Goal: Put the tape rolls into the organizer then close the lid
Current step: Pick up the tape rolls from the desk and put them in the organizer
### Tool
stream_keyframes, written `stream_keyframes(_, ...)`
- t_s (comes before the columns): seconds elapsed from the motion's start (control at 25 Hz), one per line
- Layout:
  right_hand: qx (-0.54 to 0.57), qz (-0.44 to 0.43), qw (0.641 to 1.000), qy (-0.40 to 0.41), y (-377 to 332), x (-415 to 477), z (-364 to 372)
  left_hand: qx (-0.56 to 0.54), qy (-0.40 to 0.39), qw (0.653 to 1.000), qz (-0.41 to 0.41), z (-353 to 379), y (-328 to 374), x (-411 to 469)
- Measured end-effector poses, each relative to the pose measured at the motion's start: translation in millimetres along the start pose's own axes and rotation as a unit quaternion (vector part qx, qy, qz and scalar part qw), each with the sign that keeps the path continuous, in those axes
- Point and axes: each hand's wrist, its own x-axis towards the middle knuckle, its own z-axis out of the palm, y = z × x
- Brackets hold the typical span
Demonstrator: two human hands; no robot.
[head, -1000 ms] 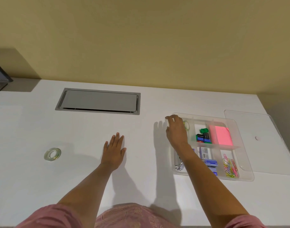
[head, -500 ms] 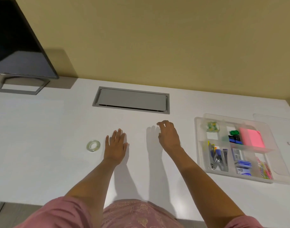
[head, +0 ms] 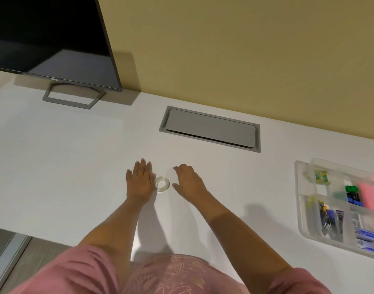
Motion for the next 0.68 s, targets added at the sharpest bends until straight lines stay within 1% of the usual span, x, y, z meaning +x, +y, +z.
stream_keyframes(0.16, 0.007, -0.035, 0.999, -0.034, -31, 13, 15, -0.037, -0.004, 0.999, -0.008, 7, -15, 3)
stream_keyframes(0.32, -0.015, -0.066, 0.997, -0.048, -42, 23, 21, -0.055, 0.001, 0.998, -0.007, 13, -19, 10)
stream_keyframes(0.52, -0.017, -0.075, 0.996, -0.036, -42, 28, 27, -0.064, -0.007, 0.998, -0.008, 19, -21, 15)
stream_keyframes(0.68, 0.022, -0.046, 0.999, -0.003, -37, 33, 21, -0.07, -0.04, 0.997, -0.009, 17, -23, 19)
